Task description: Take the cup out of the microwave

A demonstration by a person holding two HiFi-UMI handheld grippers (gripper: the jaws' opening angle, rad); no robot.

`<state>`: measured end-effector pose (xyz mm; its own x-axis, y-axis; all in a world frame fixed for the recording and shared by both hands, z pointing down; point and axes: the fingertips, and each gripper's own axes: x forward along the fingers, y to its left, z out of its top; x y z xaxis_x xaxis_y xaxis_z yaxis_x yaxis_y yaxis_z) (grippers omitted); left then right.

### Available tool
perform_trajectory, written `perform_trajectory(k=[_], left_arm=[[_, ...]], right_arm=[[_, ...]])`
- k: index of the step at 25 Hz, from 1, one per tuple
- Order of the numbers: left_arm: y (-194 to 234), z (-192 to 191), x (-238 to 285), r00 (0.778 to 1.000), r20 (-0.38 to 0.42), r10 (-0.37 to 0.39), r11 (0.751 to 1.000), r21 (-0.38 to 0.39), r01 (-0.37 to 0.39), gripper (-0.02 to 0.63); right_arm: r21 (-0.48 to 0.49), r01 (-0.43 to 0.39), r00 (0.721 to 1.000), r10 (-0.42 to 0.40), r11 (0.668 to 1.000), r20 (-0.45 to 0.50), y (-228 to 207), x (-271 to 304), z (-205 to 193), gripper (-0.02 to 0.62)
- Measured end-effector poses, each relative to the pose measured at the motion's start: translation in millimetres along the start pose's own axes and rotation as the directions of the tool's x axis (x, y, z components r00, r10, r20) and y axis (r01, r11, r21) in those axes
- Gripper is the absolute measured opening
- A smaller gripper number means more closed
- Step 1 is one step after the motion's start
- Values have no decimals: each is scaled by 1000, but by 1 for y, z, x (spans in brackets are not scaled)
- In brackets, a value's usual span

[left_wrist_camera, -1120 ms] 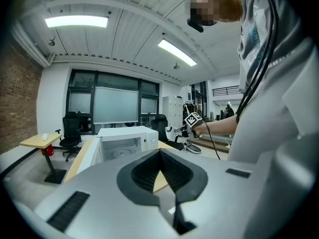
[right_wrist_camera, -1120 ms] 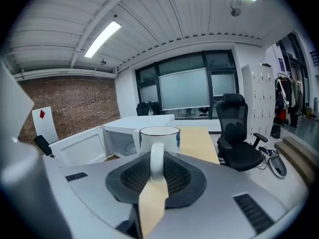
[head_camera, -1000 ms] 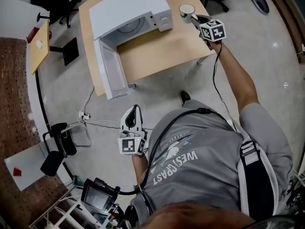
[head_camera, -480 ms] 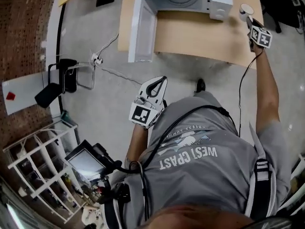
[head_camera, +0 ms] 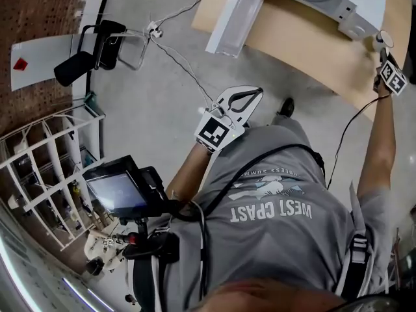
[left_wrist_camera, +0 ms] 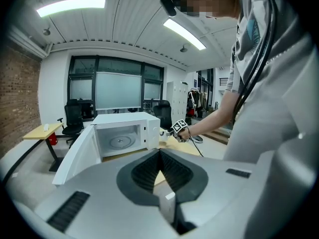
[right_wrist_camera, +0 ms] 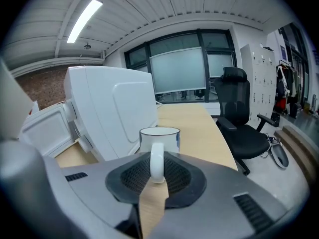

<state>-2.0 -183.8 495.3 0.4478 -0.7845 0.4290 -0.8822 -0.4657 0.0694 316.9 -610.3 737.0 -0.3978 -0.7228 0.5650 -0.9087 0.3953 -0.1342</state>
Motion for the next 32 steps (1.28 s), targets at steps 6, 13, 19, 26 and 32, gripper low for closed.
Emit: perform_trajectory(k=[6, 13, 19, 26, 32], left_arm=[[7, -1, 11, 1000, -21, 3, 1000, -9, -3, 43], [11, 0, 16, 999, -40, -5, 1000, -15, 4, 43], [13, 4, 11, 999, -42, -10, 1000, -24, 9, 43], [13, -8, 24, 998, -52, -22, 1000, -18, 21, 43], [12, -10, 10, 998, -54, -20, 1000, -14, 19, 43]], right_arm=[[0, -9, 1000, 9, 1000, 4, -1, 19, -6, 74], [-2, -10, 999, 11, 1000, 38, -1, 23, -7, 74], [-27, -2, 999, 3, 1000, 35, 4, 14, -14, 74], [-65, -17, 1000, 17, 998, 0, 5, 30, -38, 75], [-65, -4, 1000, 2, 998, -20, 7, 28, -39, 75]])
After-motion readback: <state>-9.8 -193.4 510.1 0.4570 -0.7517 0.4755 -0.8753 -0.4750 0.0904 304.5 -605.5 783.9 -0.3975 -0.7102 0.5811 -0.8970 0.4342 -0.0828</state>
